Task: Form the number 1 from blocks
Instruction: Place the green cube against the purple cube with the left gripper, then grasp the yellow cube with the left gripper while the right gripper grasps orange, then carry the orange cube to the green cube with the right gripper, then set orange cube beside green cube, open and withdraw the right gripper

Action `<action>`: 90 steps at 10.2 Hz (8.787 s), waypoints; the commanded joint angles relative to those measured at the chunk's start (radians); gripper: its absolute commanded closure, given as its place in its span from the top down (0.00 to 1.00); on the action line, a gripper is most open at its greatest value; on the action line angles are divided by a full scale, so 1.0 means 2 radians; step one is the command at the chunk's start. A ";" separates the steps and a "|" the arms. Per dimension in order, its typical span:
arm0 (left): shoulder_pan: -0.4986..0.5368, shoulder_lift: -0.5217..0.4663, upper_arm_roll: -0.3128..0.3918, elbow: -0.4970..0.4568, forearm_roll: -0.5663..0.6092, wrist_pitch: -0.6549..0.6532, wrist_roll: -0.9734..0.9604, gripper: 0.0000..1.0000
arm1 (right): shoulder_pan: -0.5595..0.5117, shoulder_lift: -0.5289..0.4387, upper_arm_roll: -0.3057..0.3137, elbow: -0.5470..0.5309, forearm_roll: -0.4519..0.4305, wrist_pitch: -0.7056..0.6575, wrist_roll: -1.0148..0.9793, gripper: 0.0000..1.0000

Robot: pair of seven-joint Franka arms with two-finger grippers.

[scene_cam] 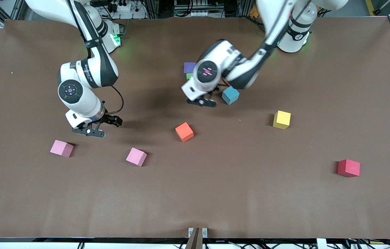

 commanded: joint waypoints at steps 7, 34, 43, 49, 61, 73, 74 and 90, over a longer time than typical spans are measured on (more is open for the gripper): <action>0.249 -0.080 -0.006 -0.038 0.102 -0.116 0.045 1.00 | 0.051 0.153 0.011 0.241 0.071 -0.050 0.304 1.00; 0.306 0.002 -0.034 -0.144 0.168 0.069 0.199 0.51 | 0.118 0.276 0.081 0.318 0.127 0.002 0.406 0.00; 0.274 0.001 -0.065 -0.040 0.148 0.040 0.019 0.51 | 0.222 0.155 0.082 0.235 0.048 -0.112 0.309 0.00; 0.263 0.006 -0.065 -0.037 0.140 0.040 0.010 0.51 | 0.235 0.097 0.083 0.090 0.029 0.035 0.226 0.00; 0.254 0.013 -0.065 -0.038 0.148 0.040 0.022 0.51 | 0.271 0.101 0.083 0.059 0.030 0.075 0.239 0.00; 0.230 0.013 -0.065 -0.034 0.144 0.040 0.021 0.51 | 0.288 0.107 0.083 0.063 0.031 0.070 0.306 1.00; 0.226 0.013 -0.065 -0.034 0.144 0.040 0.021 0.51 | 0.288 0.107 0.083 0.063 0.031 0.069 0.306 1.00; 0.092 0.057 -0.066 0.023 0.108 0.046 0.018 0.53 | -0.023 0.024 0.070 0.103 0.034 -0.052 0.037 1.00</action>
